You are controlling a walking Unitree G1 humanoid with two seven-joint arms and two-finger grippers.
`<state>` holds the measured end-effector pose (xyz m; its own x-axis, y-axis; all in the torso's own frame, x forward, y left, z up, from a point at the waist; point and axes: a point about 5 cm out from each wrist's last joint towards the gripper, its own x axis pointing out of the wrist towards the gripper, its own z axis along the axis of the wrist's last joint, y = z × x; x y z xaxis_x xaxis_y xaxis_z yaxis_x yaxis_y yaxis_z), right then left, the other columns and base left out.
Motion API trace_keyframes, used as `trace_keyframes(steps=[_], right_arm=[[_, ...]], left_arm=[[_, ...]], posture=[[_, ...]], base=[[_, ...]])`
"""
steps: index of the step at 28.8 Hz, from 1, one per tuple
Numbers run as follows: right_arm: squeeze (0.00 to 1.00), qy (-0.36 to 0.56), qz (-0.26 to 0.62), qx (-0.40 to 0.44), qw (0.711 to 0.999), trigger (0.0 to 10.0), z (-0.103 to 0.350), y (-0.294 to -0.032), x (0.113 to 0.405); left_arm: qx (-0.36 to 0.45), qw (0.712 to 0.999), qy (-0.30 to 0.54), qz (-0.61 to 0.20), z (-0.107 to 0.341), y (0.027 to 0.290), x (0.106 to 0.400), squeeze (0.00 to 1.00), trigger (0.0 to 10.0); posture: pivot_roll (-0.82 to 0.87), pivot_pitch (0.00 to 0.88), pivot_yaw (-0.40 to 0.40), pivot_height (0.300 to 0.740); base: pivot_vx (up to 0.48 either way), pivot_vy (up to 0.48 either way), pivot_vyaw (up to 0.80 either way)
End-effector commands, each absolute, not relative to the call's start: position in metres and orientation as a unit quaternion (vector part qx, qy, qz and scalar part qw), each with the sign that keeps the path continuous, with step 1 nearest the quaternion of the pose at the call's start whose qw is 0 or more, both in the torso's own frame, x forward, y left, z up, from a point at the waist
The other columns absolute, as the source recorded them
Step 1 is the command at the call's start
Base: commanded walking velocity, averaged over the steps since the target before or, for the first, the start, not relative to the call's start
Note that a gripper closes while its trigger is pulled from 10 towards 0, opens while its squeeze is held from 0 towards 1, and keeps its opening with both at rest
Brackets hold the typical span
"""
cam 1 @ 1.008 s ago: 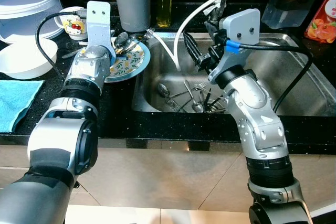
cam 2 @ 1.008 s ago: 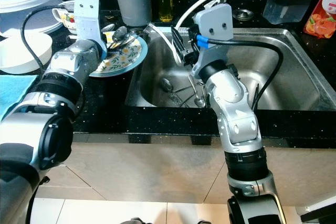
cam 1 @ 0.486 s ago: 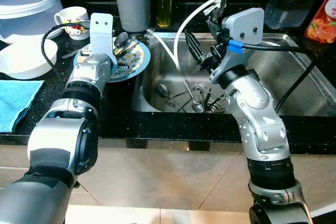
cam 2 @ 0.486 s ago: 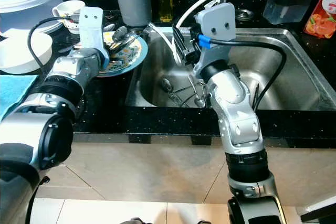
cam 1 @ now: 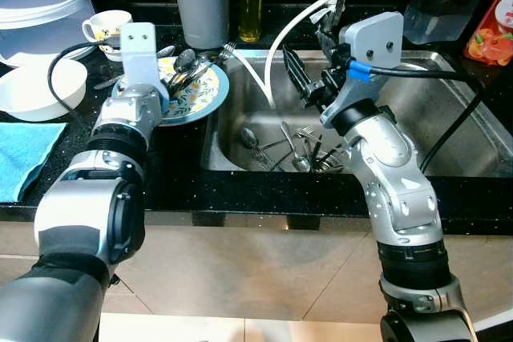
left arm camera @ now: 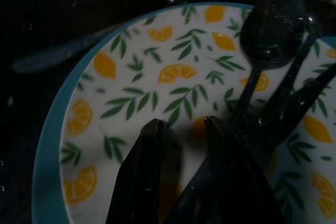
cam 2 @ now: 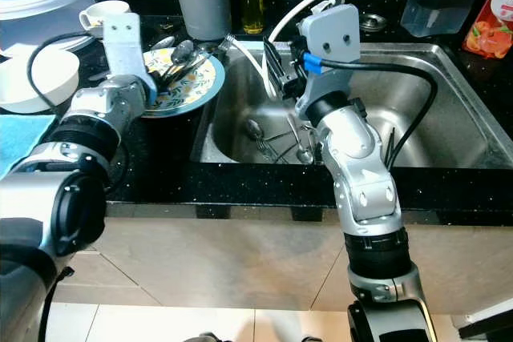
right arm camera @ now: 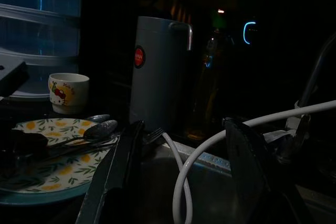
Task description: Kitchen organization
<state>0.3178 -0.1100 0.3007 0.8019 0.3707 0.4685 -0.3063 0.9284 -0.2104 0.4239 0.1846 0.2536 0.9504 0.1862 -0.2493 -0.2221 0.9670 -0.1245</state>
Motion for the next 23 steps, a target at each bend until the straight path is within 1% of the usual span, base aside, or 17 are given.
trace_keyframes(steps=[1,3,5,6,10,11,12,13,14,15,23], right_arm=[[0.00,-0.258,0.176,-0.060,0.948,10.0,0.300,-0.113,0.316],[0.00,-0.257,0.176,-0.061,0.948,10.0,0.299,-0.113,0.315],[0.00,-0.257,0.176,-0.061,0.948,10.0,0.299,-0.113,0.315],[0.00,-0.257,0.176,-0.061,0.948,10.0,0.300,-0.113,0.315],[0.00,-0.258,0.177,-0.061,0.948,10.0,0.300,-0.113,0.315],[0.00,-0.258,0.177,-0.061,0.948,10.0,0.300,-0.112,0.315],[0.00,-0.258,0.177,-0.061,0.948,10.0,0.300,-0.112,0.315],[0.00,-0.259,0.177,-0.061,0.948,10.0,0.300,-0.112,0.315],[0.00,-0.259,0.177,-0.061,0.948,10.0,0.300,-0.112,0.315],[0.00,-0.259,0.176,-0.061,0.948,10.0,0.301,-0.112,0.315],[0.00,-0.257,0.172,-0.060,0.949,10.0,0.300,-0.114,0.315]], left_arm=[[-0.104,0.979,0.150,0.091,0.246,0.185,0.423,0.00,10.0],[-0.106,0.978,0.159,0.079,0.243,0.182,0.422,0.00,10.0],[-0.090,0.980,0.162,0.070,0.240,0.179,0.422,0.00,10.0],[-0.075,0.982,0.162,0.065,0.240,0.177,0.423,0.00,4.9],[-0.038,0.985,0.160,0.044,0.240,0.170,0.423,0.00,5.0],[-0.028,0.986,0.162,0.033,0.240,0.167,0.423,0.00,3.6],[-0.020,0.986,0.164,0.023,0.240,0.164,0.423,0.00,2.6],[-0.017,0.986,0.165,0.018,0.240,0.163,0.423,0.00,2.6],[-0.012,0.986,0.166,0.011,0.240,0.161,0.423,0.00,0.6],[-0.012,0.986,0.169,0.006,0.239,0.160,0.423,0.00,0.0],[-0.026,0.985,0.172,0.001,0.238,0.159,0.423,0.00,0.0]], posture=[[0.08,0.066,0.040,0.740],[0.08,0.065,0.040,0.740],[0.08,0.065,0.040,0.740],[0.08,0.065,0.040,0.740],[0.08,0.064,0.038,0.740],[0.08,0.064,0.038,0.740],[0.08,0.066,0.038,0.740],[0.08,0.066,0.038,0.740],[0.08,0.067,0.039,0.740],[0.08,0.068,0.041,0.740],[0.08,0.076,0.045,0.740]], base=[[0.000,0.000,0.00],[0.000,0.000,0.00],[0.000,0.000,0.00],[0.000,0.000,0.00],[0.000,0.000,0.00],[0.000,0.000,0.00],[0.000,0.000,0.00],[0.000,0.000,0.00],[0.000,0.000,0.00],[0.000,0.000,0.00],[0.000,0.000,0.00]])
